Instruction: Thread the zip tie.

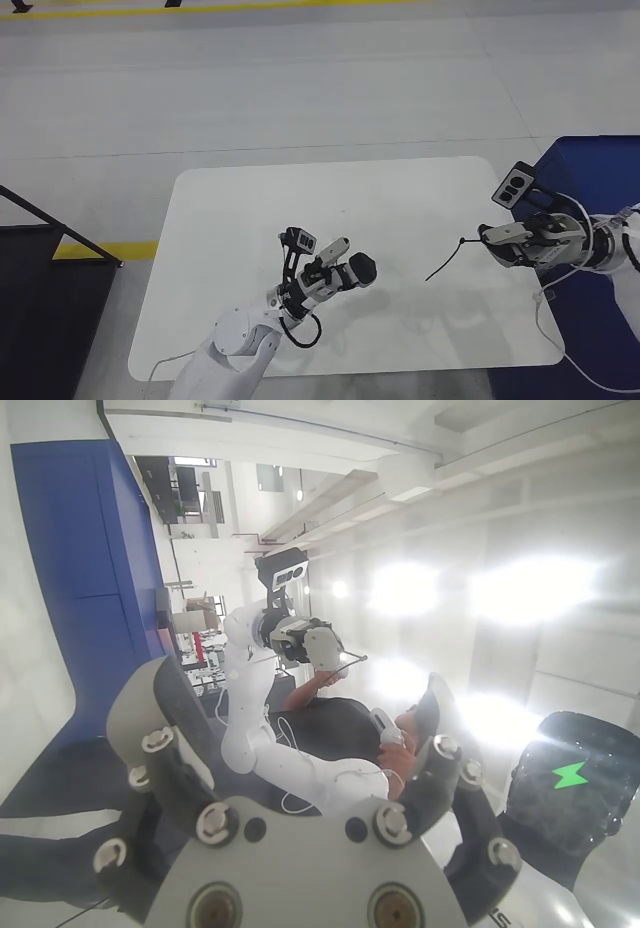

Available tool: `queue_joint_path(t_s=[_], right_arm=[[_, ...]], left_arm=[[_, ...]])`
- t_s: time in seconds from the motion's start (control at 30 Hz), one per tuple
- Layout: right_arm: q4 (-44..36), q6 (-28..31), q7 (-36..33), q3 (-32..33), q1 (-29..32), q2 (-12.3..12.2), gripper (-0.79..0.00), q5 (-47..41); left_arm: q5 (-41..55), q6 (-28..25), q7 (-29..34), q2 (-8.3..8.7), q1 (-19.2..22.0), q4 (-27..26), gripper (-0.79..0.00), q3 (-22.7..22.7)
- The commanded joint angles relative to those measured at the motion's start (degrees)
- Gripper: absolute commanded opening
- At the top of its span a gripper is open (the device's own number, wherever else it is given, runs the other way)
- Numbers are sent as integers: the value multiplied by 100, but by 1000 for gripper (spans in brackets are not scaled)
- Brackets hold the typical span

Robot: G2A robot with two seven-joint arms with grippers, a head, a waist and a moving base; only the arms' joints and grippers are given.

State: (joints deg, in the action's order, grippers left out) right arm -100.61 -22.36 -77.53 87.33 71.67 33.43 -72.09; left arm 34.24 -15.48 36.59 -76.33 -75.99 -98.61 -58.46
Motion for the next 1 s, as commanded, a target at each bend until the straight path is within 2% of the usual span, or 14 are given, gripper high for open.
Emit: queue_joint_path(t_s=[0.0,0.07,0.2,0.3,0.4,0.63,0.97], right_arm=[[-113,-27,55,-59,29,22,-785,-138],[-372,43,203,-118,-4,53,-785,-172],[-1025,146,388,-173,-163,123,-785,-552],[-1456,45,587,-107,-342,160,-785,-915],[-1846,-171,697,-166,-476,194,-785,-1173],[-1940,-364,907,-367,-603,269,-785,-1218],[-1707,-405,807,-438,-548,347,-785,-1007]], left_arm=[[5,-4,-1,-1,2,3,0,2],[5,-4,-1,-1,2,3,0,2],[1530,260,-566,-111,-102,251,0,96],[1979,257,-882,-201,-23,587,0,275],[2356,215,-841,-279,22,706,0,467],[2364,206,-838,-286,29,725,0,485],[2364,206,-838,-286,29,725,0,485]])
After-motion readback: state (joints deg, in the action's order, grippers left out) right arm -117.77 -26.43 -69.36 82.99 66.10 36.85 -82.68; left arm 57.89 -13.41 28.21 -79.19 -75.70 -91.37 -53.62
